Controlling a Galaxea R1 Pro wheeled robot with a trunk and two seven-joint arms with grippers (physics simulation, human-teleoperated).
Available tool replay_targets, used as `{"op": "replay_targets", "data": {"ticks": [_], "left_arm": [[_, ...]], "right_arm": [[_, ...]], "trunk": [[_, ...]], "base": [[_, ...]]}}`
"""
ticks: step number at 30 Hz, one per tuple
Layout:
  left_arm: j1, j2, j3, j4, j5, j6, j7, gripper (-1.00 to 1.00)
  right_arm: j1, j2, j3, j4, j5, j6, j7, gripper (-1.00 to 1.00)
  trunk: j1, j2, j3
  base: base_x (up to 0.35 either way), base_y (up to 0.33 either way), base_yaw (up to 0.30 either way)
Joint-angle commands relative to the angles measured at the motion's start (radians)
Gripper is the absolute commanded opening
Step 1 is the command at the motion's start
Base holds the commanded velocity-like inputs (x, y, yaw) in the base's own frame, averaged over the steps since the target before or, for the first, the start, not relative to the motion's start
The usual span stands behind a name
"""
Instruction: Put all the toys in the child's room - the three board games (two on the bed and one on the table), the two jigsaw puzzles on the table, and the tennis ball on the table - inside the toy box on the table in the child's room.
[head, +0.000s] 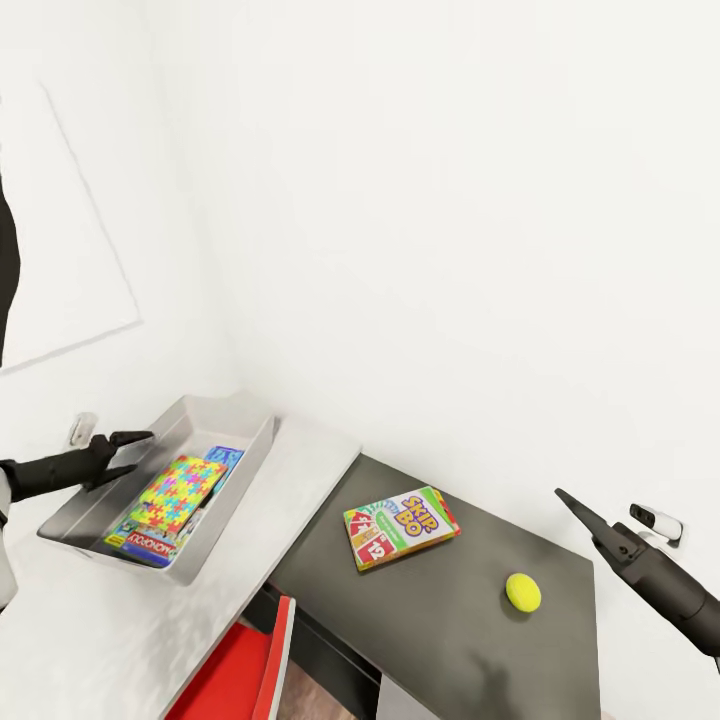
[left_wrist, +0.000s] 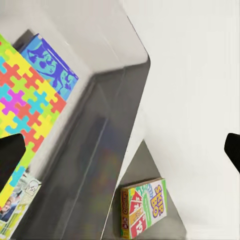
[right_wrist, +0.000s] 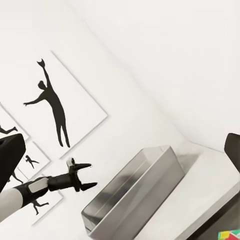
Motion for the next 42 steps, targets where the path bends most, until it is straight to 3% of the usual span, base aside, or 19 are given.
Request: {"op": "replay_targets", "data": {"ticks": [1,7,8,12,13,19,28,42], "left_arm": [[0.000,0.004,0.005,-0.003,-0.014,0.006,-0.081,1.00],[0.004,0.022,-0.032,-0.008,-0.021,-0.002,-0.325,1.00],[0.008,0.027,-0.067,-0.010,-0.022,-0.011,-0.397,1.00],[0.024,0.034,-0.155,-0.012,-0.018,-0.052,-0.473,1.00],[0.031,0.037,-0.189,-0.012,-0.016,-0.073,-0.473,1.00],[0.053,0.040,-0.237,-0.012,-0.012,-0.109,-0.473,1.00],[0.084,0.039,-0.255,-0.012,-0.011,-0.171,-0.473,1.00],[0.117,0.037,-0.259,-0.012,-0.010,-0.208,-0.473,1.00]], "right_arm": [[-0.001,0.000,0.000,0.000,-0.004,0.008,0.001,1.00],[-0.001,0.001,0.000,-0.001,-0.004,0.007,0.003,1.00],[-0.001,0.001,0.000,-0.001,-0.004,0.007,0.004,1.00],[-0.001,0.001,0.000,-0.002,-0.004,0.006,0.004,1.00],[-0.001,0.001,0.000,-0.003,-0.005,0.006,0.005,1.00],[-0.001,0.001,0.000,-0.003,-0.004,0.006,0.005,1.00],[-0.001,0.002,0.001,-0.004,-0.004,0.005,0.009,1.00],[-0.001,0.003,0.003,-0.001,-0.002,0.004,0.008,1.00]], "trunk": [[0.001,-0.002,-0.001],[0.001,-0.002,0.006],[0.001,-0.002,0.007],[0.001,-0.002,0.013],[0.001,-0.002,0.015],[0.001,-0.002,0.025],[0.001,-0.002,0.033],[0.001,-0.002,0.034]], "base": [[0.000,0.000,0.000],[-0.034,0.000,0.000],[-0.151,0.000,0.000],[-0.222,0.000,0.000],[-0.274,0.000,0.000],[-0.170,0.000,0.001],[-0.034,0.000,0.014],[-0.002,0.000,0.001]]}}
